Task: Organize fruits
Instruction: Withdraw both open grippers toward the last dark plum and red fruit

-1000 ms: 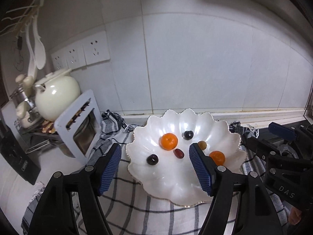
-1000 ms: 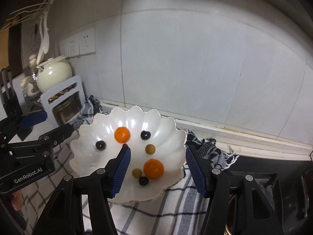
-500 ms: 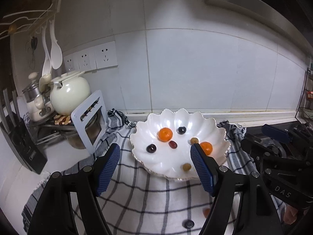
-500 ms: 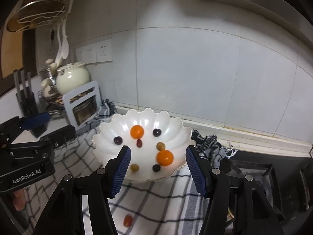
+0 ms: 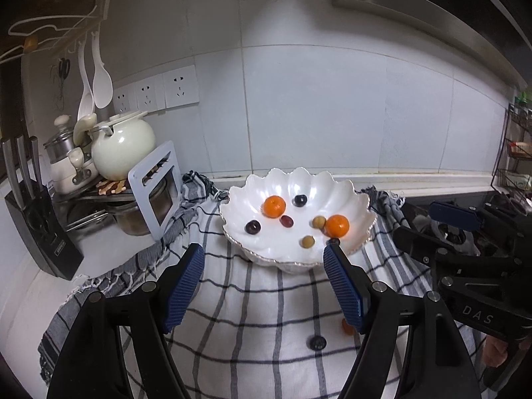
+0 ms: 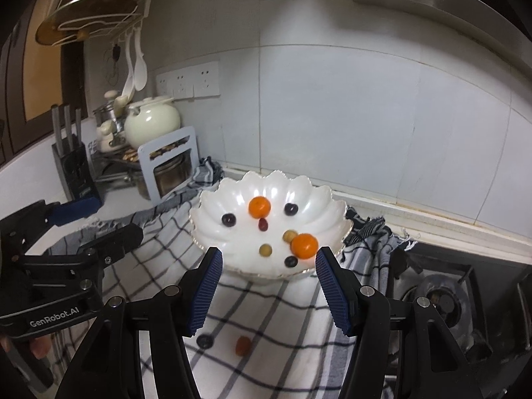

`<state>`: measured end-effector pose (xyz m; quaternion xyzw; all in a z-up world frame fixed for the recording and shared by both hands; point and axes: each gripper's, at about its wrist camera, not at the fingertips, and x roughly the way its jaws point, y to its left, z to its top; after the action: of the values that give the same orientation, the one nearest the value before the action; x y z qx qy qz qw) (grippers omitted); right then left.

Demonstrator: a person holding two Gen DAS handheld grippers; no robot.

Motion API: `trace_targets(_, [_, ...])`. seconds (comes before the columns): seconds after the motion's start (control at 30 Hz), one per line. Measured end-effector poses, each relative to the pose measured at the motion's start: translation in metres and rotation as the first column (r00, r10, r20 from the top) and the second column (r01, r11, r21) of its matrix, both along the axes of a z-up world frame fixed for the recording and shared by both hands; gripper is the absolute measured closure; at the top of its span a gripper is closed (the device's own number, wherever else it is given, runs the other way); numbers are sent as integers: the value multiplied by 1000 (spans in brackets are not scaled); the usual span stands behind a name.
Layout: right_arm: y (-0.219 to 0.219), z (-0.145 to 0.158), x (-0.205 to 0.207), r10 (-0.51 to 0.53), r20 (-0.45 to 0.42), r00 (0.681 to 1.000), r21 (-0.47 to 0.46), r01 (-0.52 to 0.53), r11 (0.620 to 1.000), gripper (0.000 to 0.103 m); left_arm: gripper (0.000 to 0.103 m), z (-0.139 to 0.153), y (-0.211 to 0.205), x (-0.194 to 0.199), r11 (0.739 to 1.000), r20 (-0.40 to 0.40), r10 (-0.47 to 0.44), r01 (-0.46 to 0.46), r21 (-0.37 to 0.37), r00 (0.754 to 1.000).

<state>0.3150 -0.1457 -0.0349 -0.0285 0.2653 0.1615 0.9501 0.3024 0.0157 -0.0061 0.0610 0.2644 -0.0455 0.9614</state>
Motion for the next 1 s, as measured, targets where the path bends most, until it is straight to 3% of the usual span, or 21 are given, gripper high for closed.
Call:
trace_targets(0.53, [3,-34,-22,17,-92,996,-35,-21,999,44,38,-48,-1,-23,998,-99,-66,66,-3,993])
trace_targets(1.0, [15,-63,-29,40,-134,990,-67,-50,997,48,43,-87,-12,-34,980,-126,-168,179,84,978])
